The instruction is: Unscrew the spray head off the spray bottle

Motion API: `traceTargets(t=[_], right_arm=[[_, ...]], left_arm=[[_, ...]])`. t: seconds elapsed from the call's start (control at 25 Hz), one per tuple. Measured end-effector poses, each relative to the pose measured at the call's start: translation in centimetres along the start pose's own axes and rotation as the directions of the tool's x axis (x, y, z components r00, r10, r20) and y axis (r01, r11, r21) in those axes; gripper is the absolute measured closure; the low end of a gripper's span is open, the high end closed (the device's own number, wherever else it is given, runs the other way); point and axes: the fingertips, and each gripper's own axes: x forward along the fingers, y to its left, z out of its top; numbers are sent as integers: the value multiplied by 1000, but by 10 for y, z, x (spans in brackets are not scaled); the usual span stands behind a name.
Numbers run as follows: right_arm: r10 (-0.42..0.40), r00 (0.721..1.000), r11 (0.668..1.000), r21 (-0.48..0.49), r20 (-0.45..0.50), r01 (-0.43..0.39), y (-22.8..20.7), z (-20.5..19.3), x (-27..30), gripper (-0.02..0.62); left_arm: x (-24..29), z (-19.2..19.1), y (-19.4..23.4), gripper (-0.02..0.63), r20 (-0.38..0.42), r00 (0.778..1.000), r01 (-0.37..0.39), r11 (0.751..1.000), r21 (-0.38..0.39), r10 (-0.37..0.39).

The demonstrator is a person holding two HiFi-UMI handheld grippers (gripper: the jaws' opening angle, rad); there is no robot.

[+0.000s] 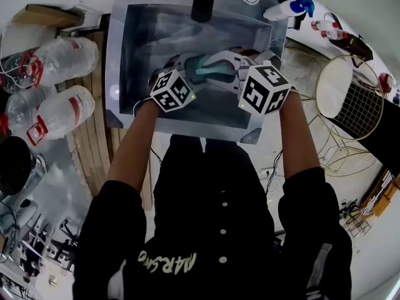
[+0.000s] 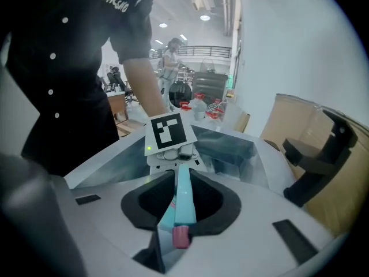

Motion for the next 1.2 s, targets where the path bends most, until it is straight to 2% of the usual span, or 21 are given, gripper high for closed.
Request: traceTargets(t=[0.08,0.2,0.24,0.28,0.32,0.4,0.44,0.52,0.56,0.6,0.64,0.72,0.76,0.8,0.84,1.08,1.16,1.2], right_arm=[[1,1000,1000,9,-1,-1,-1,0,0,495],[-55,998,992,114,15,53,-8,-3,-1,480],[-82,997,985,155,13,78,-11,-5,-2,429],[-110,994,975,196,13,105,-14,-6,-4,339],[-142,990,962,237,19,134,-18,-6,-8,274],[-228,973,922,331,43,201,-28,-1,-23,263],[-282,958,892,382,51,243,-31,2,-33,256],[-405,913,809,486,53,331,-34,11,-54,256],[-474,879,756,536,52,376,-33,16,-63,256],[-552,833,687,591,46,423,-31,21,-71,256],[-635,772,593,656,25,466,-27,24,-78,257],[-755,650,364,770,-86,524,-15,20,-87,270],[-776,611,267,797,-154,541,-7,15,-86,279],[-777,593,201,810,-210,550,0,11,-82,284],[-768,591,159,820,-247,550,5,7,-75,282],[-688,637,-31,891,-347,452,2,-14,-42,255],[-669,650,-77,904,-360,421,-4,-19,-36,248],[-658,656,-84,902,-370,424,-7,-21,-33,238]], left_arm=[[0,0,-1,244,-1,1000,8,1000,0,-8],[1,0,-1,244,-4,1000,18,1000,-1,-18],[1,1,-1,244,-4,1000,19,1000,1,-19],[1,1,-1,244,-4,1000,18,1000,5,-18],[1,0,-1,244,-6,1000,15,1000,7,-15],[1,0,-1,244,-11,1000,10,1000,7,-10],[1,0,-1,245,-13,1000,6,1000,4,-6],[2,0,-2,244,-16,1000,-2,1000,-3,2],[2,1,-3,244,-16,1000,-8,1000,-8,7],[2,1,-3,244,-15,1000,-14,1000,-13,14],[2,1,-3,244,-13,1000,-22,1000,-20,22],[2,2,-2,244,-7,999,-42,999,-33,41],[2,2,-2,244,-4,999,-53,998,-41,53],[2,2,-2,244,-2,998,-65,997,-49,65],[3,2,-2,244,-1,997,-77,995,-57,77],[3,3,-3,244,-3,991,-132,988,-81,132],[4,2,-4,244,-8,989,-146,986,-84,146],[4,2,-4,244,-12,988,-153,984,-89,153]])
